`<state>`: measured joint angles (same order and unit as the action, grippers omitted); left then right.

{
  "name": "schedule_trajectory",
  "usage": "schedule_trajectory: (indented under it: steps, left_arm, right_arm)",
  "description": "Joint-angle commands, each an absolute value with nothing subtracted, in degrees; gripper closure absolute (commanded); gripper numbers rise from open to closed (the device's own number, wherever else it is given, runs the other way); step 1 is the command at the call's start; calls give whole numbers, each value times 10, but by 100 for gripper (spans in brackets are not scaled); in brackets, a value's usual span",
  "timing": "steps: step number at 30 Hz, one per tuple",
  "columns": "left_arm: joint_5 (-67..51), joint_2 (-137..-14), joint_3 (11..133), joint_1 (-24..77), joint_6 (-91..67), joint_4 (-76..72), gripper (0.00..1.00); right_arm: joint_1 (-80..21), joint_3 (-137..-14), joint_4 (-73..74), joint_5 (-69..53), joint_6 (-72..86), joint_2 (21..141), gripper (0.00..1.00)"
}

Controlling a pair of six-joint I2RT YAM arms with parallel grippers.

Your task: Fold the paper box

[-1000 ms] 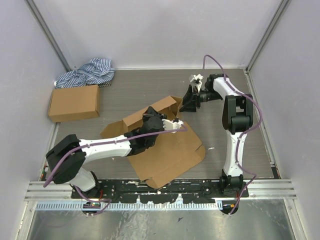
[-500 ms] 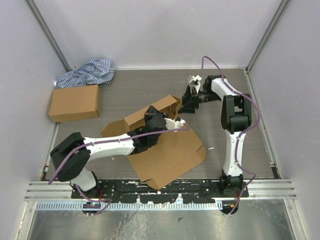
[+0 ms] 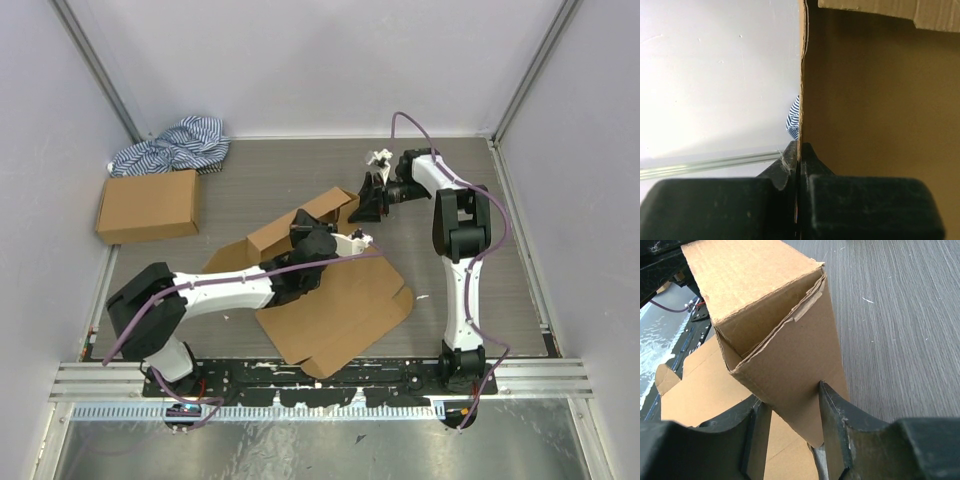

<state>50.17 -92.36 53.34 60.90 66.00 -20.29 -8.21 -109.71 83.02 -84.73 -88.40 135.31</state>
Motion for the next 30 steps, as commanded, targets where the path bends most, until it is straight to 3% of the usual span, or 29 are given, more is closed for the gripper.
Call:
schedule_trajectory:
  steps: [1, 9, 17, 22, 30]
  left_arm:
    - [505, -937, 565, 616, 657, -220, 92]
    - [531, -940, 578, 622, 640, -219, 85]
    - [552, -909, 589, 645, 574, -209, 52]
    - [537, -888, 619, 665, 473, -117, 50]
    - [544, -804, 611, 644, 372, -140, 50]
  right_arm:
    - [-92, -1111, 839, -863, -871, 1352, 59]
    - [-91, -1118, 839, -867, -856, 1355, 79]
    - [-91, -1126, 839, -870, -848, 1354, 88]
    - [-90, -1125, 839, -877, -850, 1356, 92]
    - [-88, -1119, 839, -881, -851, 1358, 92]
